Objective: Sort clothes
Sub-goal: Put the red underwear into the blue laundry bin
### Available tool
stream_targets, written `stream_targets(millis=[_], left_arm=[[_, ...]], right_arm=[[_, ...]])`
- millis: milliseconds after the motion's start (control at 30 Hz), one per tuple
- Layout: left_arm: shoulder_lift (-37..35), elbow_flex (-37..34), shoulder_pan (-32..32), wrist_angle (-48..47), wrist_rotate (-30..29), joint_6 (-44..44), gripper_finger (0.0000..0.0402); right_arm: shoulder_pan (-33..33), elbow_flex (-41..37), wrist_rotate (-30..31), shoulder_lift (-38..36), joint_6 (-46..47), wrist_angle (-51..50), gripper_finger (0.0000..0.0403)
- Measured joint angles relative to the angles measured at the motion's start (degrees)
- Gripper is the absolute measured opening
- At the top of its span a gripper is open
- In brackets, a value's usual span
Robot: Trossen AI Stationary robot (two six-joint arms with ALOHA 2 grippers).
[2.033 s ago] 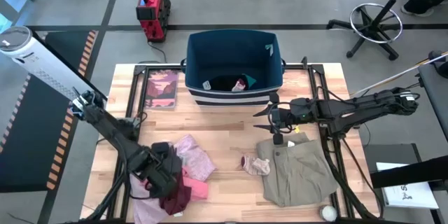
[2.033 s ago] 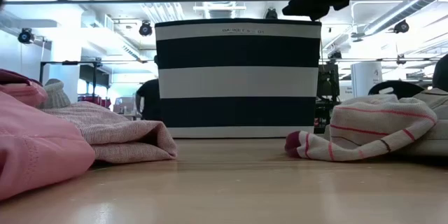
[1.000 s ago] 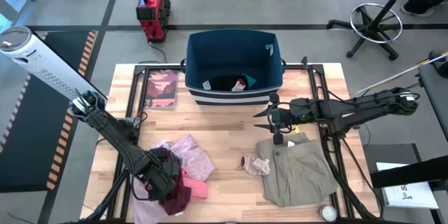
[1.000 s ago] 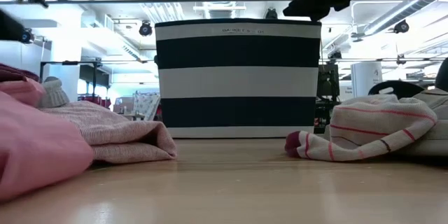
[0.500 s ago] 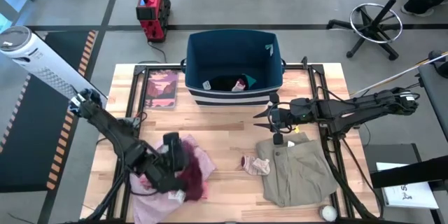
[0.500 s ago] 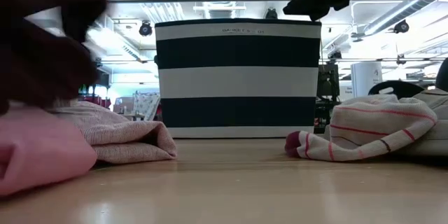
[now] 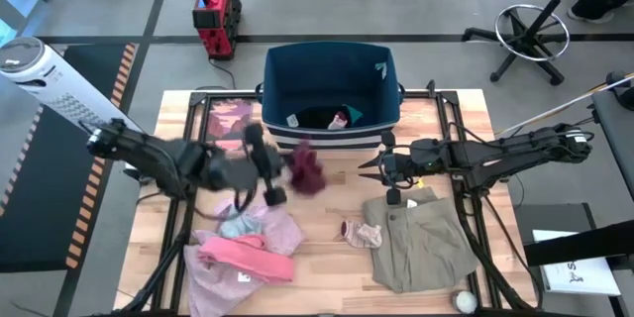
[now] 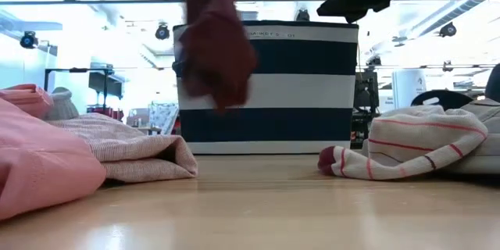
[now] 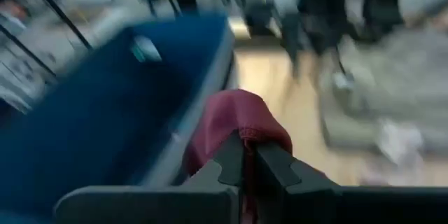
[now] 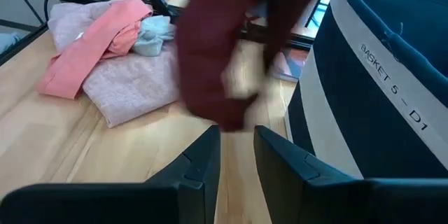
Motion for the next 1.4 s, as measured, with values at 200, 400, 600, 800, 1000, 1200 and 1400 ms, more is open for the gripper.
stream_targets(millis=[200, 400, 600, 800, 1000, 1200, 1400], left_arm=[[-2.9, 4.7, 11.2, 9.9, 10.5, 12.2, 0.0000], [-0.7, 10.5, 22.1, 12.2, 19.5, 18.5, 0.0000], [4.5, 16.7, 33.2, 12.3, 27.0, 22.7, 0.0000], [10.8, 21.4, 42.3, 12.1, 38.3, 21.1, 0.0000], [16.1, 24.3, 46.5, 11.6, 40.6, 21.3, 0.0000], [19.8, 24.5, 48.6, 10.6, 40.8, 23.4, 0.0000], [21.8, 23.5, 50.9, 10.5, 42.5, 23.9, 0.0000]], right_arm=[[0.0, 0.0, 0.0, 0.0, 0.0, 0.0, 0.0061], [0.0, 0.0, 0.0, 0.0, 0.0, 0.3, 0.0057], [0.0, 0.0, 0.0, 0.0, 0.5, 0.4, 0.0064], [0.0, 0.0, 0.0, 0.0, 1.0, 0.4, 0.0071], [0.0, 0.0, 0.0, 0.0, 1.6, 0.4, 0.0066], [0.0, 0.0, 0.0, -0.1, 1.7, 0.8, 0.0064], [0.0, 0.0, 0.0, -0.7, 2.1, 1.2, 0.0080]])
